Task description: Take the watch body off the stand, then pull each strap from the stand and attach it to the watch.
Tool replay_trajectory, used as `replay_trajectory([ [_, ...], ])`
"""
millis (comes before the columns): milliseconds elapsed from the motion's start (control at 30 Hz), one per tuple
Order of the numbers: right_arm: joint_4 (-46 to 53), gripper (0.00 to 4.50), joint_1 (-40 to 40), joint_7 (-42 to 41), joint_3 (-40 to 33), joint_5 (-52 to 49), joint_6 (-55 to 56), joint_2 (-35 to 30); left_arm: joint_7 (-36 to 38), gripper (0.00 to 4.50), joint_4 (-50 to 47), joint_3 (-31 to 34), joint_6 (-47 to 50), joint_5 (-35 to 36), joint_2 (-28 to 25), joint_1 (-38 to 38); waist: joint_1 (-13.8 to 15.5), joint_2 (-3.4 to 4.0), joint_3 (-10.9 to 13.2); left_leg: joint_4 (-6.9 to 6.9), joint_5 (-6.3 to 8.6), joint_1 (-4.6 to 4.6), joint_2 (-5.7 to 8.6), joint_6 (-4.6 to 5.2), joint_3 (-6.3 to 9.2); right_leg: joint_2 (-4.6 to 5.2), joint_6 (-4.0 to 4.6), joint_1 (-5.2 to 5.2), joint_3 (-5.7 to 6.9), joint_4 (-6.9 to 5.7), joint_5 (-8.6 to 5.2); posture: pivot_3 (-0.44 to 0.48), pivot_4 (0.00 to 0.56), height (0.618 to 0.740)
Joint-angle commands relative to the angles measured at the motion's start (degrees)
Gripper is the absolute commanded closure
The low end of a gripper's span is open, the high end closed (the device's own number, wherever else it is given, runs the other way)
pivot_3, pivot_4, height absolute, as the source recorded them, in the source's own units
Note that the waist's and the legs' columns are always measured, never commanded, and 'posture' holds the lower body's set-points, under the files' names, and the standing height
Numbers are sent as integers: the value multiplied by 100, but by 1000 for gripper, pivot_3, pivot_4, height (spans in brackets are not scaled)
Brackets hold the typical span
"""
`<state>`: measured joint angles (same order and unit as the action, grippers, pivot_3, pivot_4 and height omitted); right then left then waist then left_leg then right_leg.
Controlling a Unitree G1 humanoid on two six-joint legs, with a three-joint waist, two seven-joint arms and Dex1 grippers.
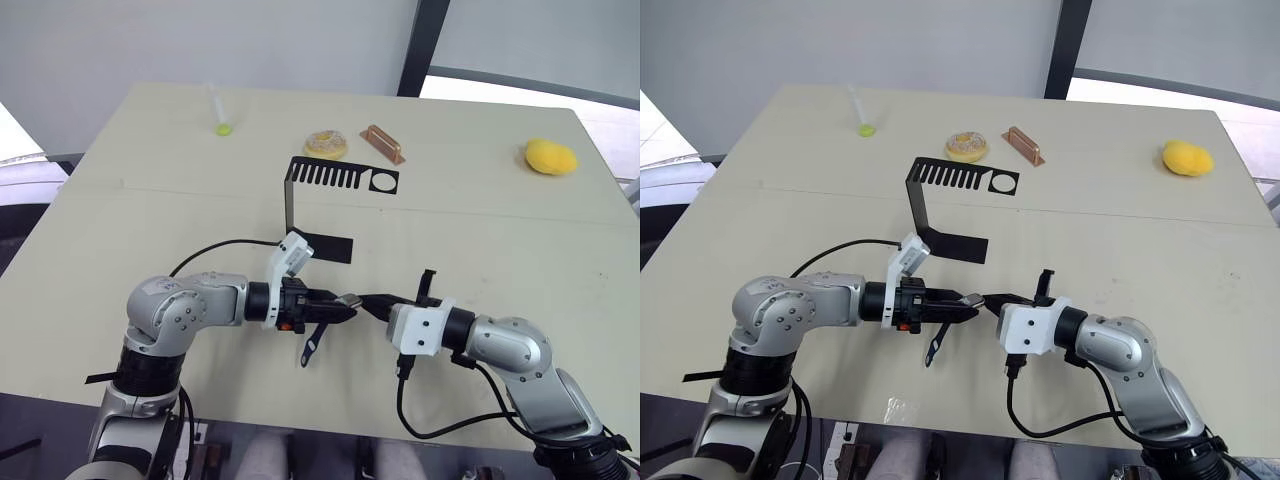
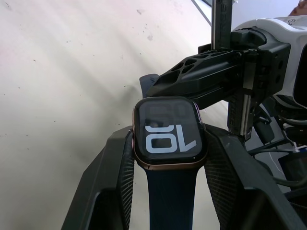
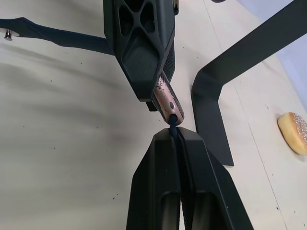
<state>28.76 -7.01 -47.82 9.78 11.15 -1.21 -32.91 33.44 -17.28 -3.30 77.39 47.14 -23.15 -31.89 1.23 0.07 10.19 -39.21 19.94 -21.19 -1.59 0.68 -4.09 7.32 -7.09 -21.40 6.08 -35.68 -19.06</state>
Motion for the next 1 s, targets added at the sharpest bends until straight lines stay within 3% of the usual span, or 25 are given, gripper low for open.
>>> replay_trajectory([
  [33,392,4500,-225,94,207,-231,246,155,145,2915,-233,-412,-17,132,190,-53,0,0,0,0,0,0,0,0,0,0,0,0,0,0,0,0,150,740],
  [133,458,4500,-73,0,23,-486,-98,105,295,2915,-285,-390,-151,129,50,11,-1,0,0,0,0,0,0,0,0,0,0,0,0,0,0,0,150,740],
  [233,453,3573,79,-114,-154,-656,-94,-98,528,2915,-315,-388,-346,122,-168,56,8,0,0,0,0,0,-1,0,1,0,0,0,1,0,0,0,150,740],
  [467,389,33,548,-231,-832,-1033,374,-818,1400,2915,-311,-300,-1183,-4,-928,286,1,0,0,1,-1,0,-2,-1,-1,-1,0,-1,-1,2,0,0,150,740],
  [567,447,10,946,-244,-1355,-1403,483,-1022,2090,2915,-331,-309,-2487,-498,-1280,583,5,0,0,2,0,-2,-2,-1,-1,0,0,-1,0,4,0,0,150,740],
  [700,638,10,1514,-330,-2253,-2635,340,-956,3171,2915,177,-345,-6193,-2026,-1382,1069,12,1,0,2,0,0,-2,-1,-8,-1,1,-1,0,8,0,0,150,740],
  [800,703,10,2008,-360,-2973,-3167,330,-903,3671,2915,846,-204,-8253,-2576,-1300,1156,37,1,0,3,0,1,1,0,-15,-2,1,-1,0,9,0,0,150,740],
  [867,772,10,2288,-433,-3322,-3435,366,-910,4041,2915,1161,-182,-9158,-2716,-1360,1171,32,-2,-1,3,2,1,2,3,-19,1,1,0,0,10,0,0,150,740],
  [1000,973,10,2861,-596,-3980,-4536,83,-839,4090,2915,1422,-78,-9568,-2559,-1210,1045,26,-1,-2,3,3,2,-4,7,-19,1,0,-1,-1,5,0,0,150,740],
])
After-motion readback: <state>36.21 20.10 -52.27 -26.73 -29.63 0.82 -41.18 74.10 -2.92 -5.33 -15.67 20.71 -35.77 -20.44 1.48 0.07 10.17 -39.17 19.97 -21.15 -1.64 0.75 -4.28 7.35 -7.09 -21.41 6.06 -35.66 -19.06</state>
